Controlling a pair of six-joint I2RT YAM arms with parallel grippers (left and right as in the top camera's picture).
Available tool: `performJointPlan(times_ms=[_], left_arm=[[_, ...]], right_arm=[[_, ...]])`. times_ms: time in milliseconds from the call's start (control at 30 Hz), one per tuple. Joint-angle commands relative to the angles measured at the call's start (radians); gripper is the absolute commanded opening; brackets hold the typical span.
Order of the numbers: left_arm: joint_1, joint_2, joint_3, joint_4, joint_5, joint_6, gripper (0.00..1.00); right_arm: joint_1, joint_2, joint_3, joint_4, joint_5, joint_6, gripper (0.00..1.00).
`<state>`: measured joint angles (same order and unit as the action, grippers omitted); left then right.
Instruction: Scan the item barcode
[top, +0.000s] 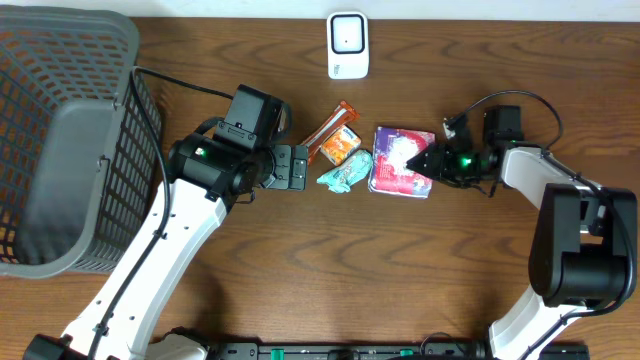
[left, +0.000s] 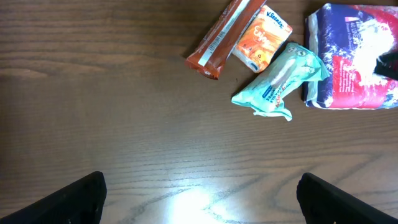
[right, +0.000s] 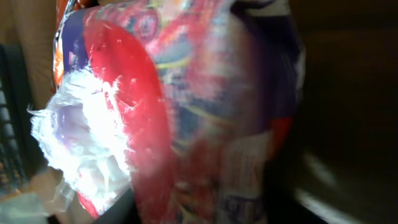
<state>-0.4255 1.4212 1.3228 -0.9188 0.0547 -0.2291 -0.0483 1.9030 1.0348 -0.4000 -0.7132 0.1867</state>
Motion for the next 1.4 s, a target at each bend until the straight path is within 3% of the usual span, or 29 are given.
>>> performJointPlan(times_ms=[0,133,233,433,667,967,1067,1167,1267,1367], left_arm=[[0.004,0.003,0.003,-0.004,0.008,0.0,0.98],[0.004,0.003,0.003,-0.005,0.008,0.0,0.98],[0.004,0.003,0.003,-0.005,0.008,0.0,0.98],[0.004,0.003,0.003,-0.004,0.008,0.0,0.98],[0.004,0.003,0.003,-0.005,0.008,0.0,0.98],[0.004,0.003,0.003,-0.005,0.008,0.0,0.98],[0.004,0.003,0.003,-0.005,0.008,0.0,0.98],[0.004,0.003,0.003,-0.004,0.008,0.0,0.98],[0.004,0.003,0.003,-0.005,0.008,0.0,0.98],[0.004,0.003,0.003,-0.005,0.008,0.0,0.98]], right_arm=[[0.017,-0.005,0.016,-0.01,0.004,0.024,0.24],[0.024,-0.031,0.152,-0.185,0.182,0.029,0.15],[0.05,-0.047,0.293,-0.365,0.433,0.029,0.04],[0.151,-0.048,0.53,-0.631,0.962,0.089,0.02],[0.312,-0.03,0.533,-0.714,1.441,0.207,0.01],[0.385,0.094,0.507,-0.684,1.429,0.198,0.05],[0.425,0.137,0.507,-0.681,1.379,0.197,0.18],[0.466,0.145,0.507,-0.657,1.279,0.189,0.25],[0.512,0.143,0.517,-0.617,1.166,0.163,0.5],[0.542,0.143,0.542,-0.6,1.103,0.164,0.6]])
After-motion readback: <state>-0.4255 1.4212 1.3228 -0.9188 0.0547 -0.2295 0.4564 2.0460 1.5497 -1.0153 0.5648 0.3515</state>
